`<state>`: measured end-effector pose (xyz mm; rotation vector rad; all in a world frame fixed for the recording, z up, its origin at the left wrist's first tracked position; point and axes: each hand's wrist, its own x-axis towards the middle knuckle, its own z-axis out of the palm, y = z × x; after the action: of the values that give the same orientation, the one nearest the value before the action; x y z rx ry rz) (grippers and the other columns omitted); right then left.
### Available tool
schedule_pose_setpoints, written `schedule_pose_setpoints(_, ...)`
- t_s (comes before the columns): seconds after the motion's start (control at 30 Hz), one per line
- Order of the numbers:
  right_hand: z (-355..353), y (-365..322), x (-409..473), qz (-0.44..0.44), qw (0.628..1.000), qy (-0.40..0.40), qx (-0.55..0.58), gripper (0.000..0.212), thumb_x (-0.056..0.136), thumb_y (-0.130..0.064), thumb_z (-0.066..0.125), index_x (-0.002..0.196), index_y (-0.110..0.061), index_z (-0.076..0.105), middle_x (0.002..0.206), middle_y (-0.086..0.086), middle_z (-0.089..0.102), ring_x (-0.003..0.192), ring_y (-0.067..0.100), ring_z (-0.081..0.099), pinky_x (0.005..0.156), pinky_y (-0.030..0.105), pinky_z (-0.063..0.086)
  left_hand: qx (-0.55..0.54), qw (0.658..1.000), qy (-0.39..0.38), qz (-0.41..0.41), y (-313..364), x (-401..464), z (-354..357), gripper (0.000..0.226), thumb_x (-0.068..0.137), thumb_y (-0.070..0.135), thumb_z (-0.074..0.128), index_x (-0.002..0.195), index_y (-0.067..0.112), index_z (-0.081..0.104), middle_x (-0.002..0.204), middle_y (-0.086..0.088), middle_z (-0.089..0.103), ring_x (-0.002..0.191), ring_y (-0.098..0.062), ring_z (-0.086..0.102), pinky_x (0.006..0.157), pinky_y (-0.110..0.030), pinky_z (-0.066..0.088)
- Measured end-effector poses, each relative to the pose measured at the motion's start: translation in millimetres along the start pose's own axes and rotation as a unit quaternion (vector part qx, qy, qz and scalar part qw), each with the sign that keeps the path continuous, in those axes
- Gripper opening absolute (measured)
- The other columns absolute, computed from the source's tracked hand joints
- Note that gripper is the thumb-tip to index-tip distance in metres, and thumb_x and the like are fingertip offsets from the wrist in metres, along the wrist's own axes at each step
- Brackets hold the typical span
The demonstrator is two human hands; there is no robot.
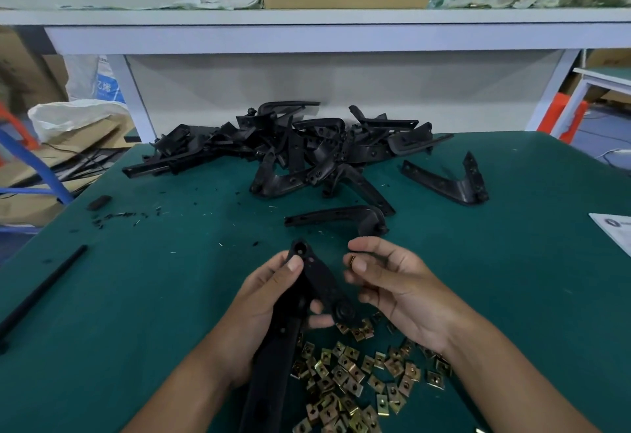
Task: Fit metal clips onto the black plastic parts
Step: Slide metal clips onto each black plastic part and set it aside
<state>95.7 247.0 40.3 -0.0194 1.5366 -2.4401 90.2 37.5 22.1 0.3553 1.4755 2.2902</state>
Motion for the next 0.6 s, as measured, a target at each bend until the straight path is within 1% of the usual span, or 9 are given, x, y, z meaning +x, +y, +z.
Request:
schedule_pose_setpoints(0.07,1.3,-0.8,-0.3,-0.004,1.000,-0.009,0.000,0.023,0.070,-0.016,0.081,0.093,-0.021,0.080,0.092,0.004,0.075,0.076,0.011,0.071,0.059,0.021,0.055,0.014,1.000,0.015,0.006,-1.6,0.0,1.6,0.028,0.091,0.037,0.067,0.091,0.009,0.067,0.081,-0.013,0.066,0.072,-0.024,0.064,0.071,-0.031,0.058)
schedule_pose_setpoints(0.13,1.8,-1.0,-0.3,-0.007,1.000,-0.017,0.007,0.018,0.074,-0.014,0.077,0.091,-0.020,0.081,0.089,0.003,0.074,0.073,0.010,0.069,0.057,0.021,0.053,0.037,0.999,0.030,0.008,-1.4,-1.1,2.1,0.020,0.080,0.039,0.069,0.078,0.020,0.069,0.077,-0.007,0.066,0.069,-0.019,0.064,0.062,-0.027,0.054)
schedule_pose_setpoints(0.2,1.5,-0.2,-0.3,-0.008,1.000,-0.020,0.011,0.015,0.077,-0.012,0.074,0.089,-0.020,0.080,0.087,0.003,0.073,0.071,0.010,0.067,0.056,0.021,0.053,0.041,0.998,0.036,-0.008,-1.2,-2.3,0.2,0.019,0.071,0.043,0.069,0.070,0.024,0.066,0.072,-0.005,0.064,0.064,-0.017,0.062,0.056,-0.026,0.051)
schedule_pose_setpoints(0.23,1.1,0.5,-0.3,-0.008,1.000,-0.020,0.010,0.014,0.078,-0.012,0.074,0.088,-0.020,0.080,0.086,0.003,0.073,0.070,0.010,0.066,0.056,0.021,0.052,0.044,0.998,0.036,-0.015,-1.2,-2.8,-0.7,0.020,0.069,0.044,0.069,0.068,0.024,0.065,0.071,-0.005,0.064,0.062,-0.016,0.062,0.055,-0.026,0.051)
schedule_pose_setpoints(0.3,0.8,1.8,0.0,-0.007,1.000,-0.019,0.003,0.011,0.079,-0.012,0.074,0.087,-0.020,0.078,0.085,0.003,0.072,0.069,0.009,0.065,0.055,0.021,0.052,0.051,0.998,0.033,-0.019,-1.1,-2.1,-1.1,0.022,0.070,0.045,0.069,0.067,0.024,0.065,0.070,-0.006,0.064,0.061,-0.016,0.062,0.054,-0.025,0.050)
schedule_pose_setpoints(0.4,0.7,4.0,0.7,-0.007,0.999,-0.030,-0.030,0.011,0.076,-0.016,0.079,0.086,-0.019,0.073,0.087,0.005,0.073,0.071,0.009,0.066,0.055,0.020,0.050,0.042,0.999,0.019,-0.007,-0.8,0.8,1.6,0.018,0.075,0.039,0.072,0.062,0.029,0.066,0.065,0.002,0.065,0.058,-0.012,0.062,0.055,-0.022,0.050)
schedule_pose_setpoints(0.5,1.5,5.3,1.6,-0.006,0.997,-0.042,-0.063,0.012,0.075,-0.014,0.078,0.084,-0.022,0.078,0.094,0.005,0.077,0.078,0.008,0.070,0.058,0.018,0.051,0.041,0.999,0.026,0.001,-1.1,4.3,1.7,0.022,0.084,0.027,0.068,0.062,0.029,0.067,0.065,0.004,0.065,0.058,-0.011,0.063,0.056,-0.022,0.051)
schedule_pose_setpoints(0.6,1.7,6.4,2.5,-0.008,0.996,-0.036,-0.081,0.020,0.073,-0.014,0.076,0.090,-0.024,0.082,0.097,0.003,0.078,0.087,0.008,0.073,0.061,0.017,0.052,0.045,0.998,0.042,0.012,-1.2,6.3,-0.3,0.024,0.088,0.024,0.061,0.064,0.027,0.067,0.067,0.004,0.065,0.060,-0.011,0.064,0.056,-0.021,0.052)
